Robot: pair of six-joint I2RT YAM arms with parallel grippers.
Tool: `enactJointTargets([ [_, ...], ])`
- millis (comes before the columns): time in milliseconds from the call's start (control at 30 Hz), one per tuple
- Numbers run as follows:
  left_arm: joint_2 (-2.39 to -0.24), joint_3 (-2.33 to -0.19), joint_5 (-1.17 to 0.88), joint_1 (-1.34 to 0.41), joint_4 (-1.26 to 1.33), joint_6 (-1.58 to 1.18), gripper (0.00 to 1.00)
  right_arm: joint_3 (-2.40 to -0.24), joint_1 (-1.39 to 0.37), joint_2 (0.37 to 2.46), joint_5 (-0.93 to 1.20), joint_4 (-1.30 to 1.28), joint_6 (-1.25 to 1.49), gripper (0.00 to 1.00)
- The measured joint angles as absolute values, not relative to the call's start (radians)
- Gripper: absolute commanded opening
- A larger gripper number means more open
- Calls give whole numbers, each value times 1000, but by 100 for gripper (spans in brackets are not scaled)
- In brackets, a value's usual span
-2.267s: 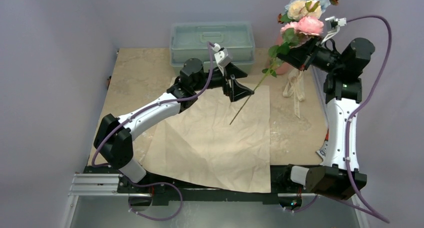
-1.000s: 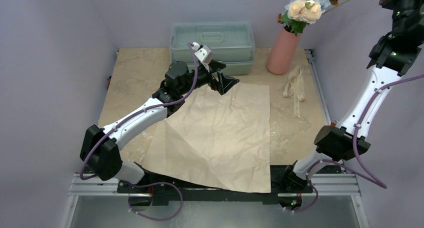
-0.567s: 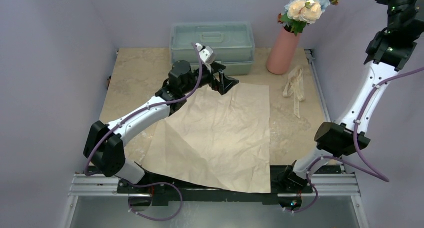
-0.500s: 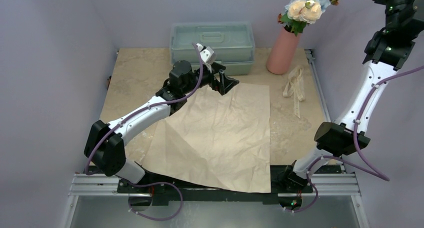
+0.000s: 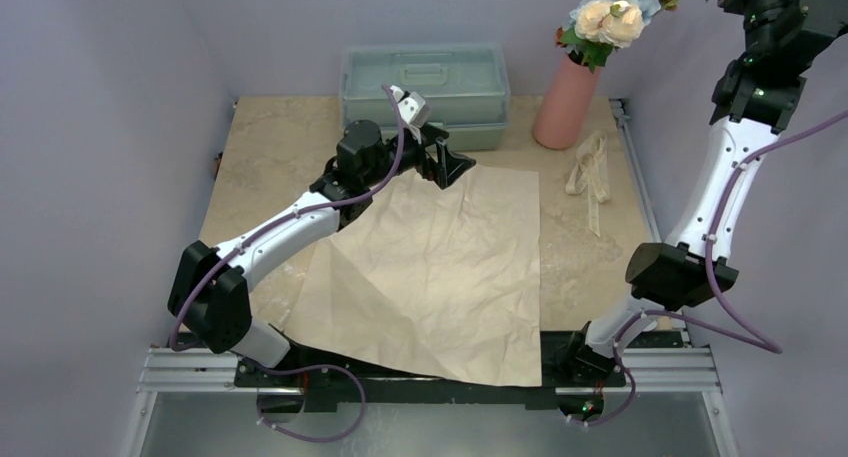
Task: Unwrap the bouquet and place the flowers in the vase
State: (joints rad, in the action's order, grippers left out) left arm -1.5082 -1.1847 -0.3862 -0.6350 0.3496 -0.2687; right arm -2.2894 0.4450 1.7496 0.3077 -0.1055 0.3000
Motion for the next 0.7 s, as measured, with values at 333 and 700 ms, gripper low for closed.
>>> enactJointTargets([
  [333,-1508,-1185,-386,-634,350,-268,100,-2243,432,1756,299,-120,260,0],
  [700,-1508,-1179,-385,-622,346,-264,100,-2245,369,1809,290,-120,234,0],
])
